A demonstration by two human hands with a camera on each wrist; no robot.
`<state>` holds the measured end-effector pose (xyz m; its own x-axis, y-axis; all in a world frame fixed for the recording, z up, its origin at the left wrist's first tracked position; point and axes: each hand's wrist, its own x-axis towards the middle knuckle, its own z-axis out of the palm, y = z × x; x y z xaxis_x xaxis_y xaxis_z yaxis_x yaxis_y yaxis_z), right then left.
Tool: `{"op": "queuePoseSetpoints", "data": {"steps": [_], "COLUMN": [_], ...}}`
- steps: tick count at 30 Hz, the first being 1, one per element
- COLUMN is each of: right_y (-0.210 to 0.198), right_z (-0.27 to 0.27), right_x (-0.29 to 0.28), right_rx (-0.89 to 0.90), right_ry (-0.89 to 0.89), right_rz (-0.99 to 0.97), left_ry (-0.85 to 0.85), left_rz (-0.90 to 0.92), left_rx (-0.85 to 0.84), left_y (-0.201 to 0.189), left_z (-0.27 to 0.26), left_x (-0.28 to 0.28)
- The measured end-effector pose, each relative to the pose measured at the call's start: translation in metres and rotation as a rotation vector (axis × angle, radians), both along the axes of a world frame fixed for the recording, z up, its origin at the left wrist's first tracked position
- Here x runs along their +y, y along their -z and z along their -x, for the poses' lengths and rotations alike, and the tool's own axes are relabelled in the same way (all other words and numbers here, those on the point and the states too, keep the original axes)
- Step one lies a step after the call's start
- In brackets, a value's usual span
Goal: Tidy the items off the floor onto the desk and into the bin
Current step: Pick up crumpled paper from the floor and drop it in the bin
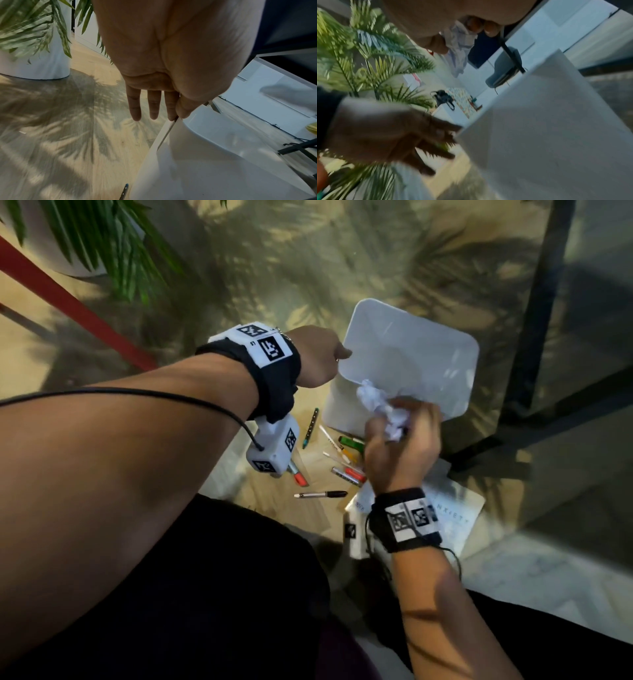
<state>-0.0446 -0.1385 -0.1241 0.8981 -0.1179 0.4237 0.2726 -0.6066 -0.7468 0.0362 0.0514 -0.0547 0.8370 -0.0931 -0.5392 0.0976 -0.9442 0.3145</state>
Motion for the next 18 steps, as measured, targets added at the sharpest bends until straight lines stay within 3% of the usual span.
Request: {"op": "queuePoseSetpoints", "data": {"steps": [2,4,6,8,9,12,13,15,18], "right_y": [-0.036,-0.05,-0.051,-0.044,-0.041,-0.031,-0.021,0.016,0.087], "right_z": [-0.017,-0.039,-0.063,-0.072,-0.07,-0.038,-0.023,0.0,0.026], "right_x": [-0.008,-0.016,-0.02,-0.022,-0.025,-0.016,-0.006,0.02,0.054], "right_rx": [-0.165,-0.208,-0.031,0.205,0.207,-0.036,0.048,0.393,0.817], "right_ry": [0.104,0.124,0.085,0.04,0.046,0.01,-0.116,-0.397,-0.656], "right_rz": [-0.031,-0.057,0.021,0.232,0.277,0.109,0.051,-0.024,0.147], "left_ry": [-0.003,-0.008,-0.01,-0.01,-0.004,0.032,0.045,0.063,0.072], "left_rz": [0.015,0.027,0.028,0.026,0.023,-0.008,-0.018,-0.035,-0.01], "left_rx": [0.023,0.047,0.06,0.051,0.04,0.012,0.01,0.01,0.002], "left_y": [-0.002,-0.003,-0.004,-0.004,-0.004,0.0,0.002,0.003,0.004], "left_z": [0.002,0.003,0.004,0.005,0.005,0.003,0.002,0.001,0.0], "left_x": [0.001,0.005,0.008,0.007,0.006,0.004,0.004,0.006,0.01]}}
